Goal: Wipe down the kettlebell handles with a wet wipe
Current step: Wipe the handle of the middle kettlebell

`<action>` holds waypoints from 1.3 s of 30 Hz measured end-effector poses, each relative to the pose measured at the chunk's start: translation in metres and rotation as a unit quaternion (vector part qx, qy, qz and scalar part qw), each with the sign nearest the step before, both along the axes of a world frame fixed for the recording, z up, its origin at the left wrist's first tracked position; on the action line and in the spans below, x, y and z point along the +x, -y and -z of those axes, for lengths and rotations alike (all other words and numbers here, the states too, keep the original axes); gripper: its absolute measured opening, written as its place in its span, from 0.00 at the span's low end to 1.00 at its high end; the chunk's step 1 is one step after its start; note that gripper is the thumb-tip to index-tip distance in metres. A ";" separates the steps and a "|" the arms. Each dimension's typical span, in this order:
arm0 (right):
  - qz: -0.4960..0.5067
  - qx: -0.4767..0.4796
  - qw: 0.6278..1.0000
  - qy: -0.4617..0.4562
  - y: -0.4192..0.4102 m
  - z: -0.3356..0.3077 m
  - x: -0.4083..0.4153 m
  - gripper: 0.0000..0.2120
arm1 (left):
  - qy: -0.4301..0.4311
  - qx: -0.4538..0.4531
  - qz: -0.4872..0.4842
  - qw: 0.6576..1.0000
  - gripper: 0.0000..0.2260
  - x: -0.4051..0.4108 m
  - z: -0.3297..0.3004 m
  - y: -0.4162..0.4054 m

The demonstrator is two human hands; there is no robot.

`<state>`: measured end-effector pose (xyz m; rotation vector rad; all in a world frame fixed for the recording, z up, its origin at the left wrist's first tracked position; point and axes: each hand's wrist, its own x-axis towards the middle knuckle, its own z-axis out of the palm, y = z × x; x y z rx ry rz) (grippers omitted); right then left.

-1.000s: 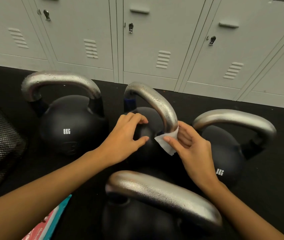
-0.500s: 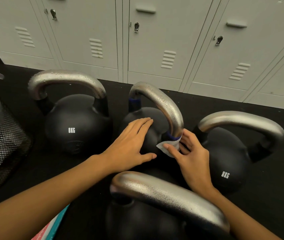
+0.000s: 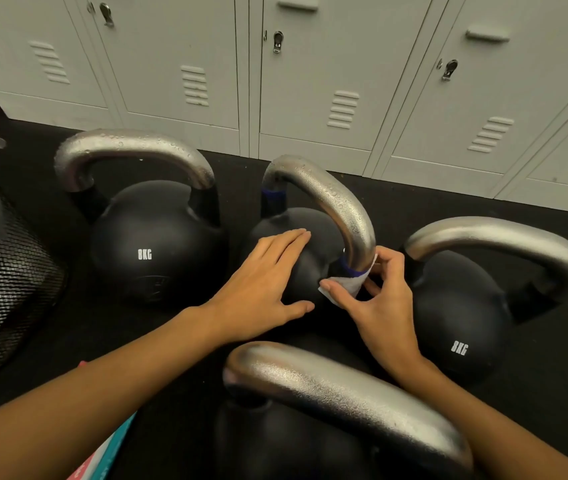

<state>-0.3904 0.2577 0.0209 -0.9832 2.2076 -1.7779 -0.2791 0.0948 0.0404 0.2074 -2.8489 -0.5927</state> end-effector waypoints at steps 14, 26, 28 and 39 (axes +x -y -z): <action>-0.011 -0.115 0.992 0.055 -0.001 -0.027 -0.002 0.25 | 0.016 -0.020 0.018 1.000 0.43 0.003 0.002 0.005; -0.147 0.066 0.983 0.088 -0.025 0.003 -0.001 0.35 | 0.014 -0.019 0.022 0.999 0.42 0.003 0.003 0.006; -0.118 0.087 0.988 0.044 -0.020 0.008 -0.001 0.38 | 0.012 -0.023 0.020 0.999 0.42 0.003 0.004 0.005; 0.036 0.071 0.996 -0.039 0.002 0.002 0.006 0.18 | 0.013 -0.031 0.024 0.999 0.41 0.004 0.006 0.007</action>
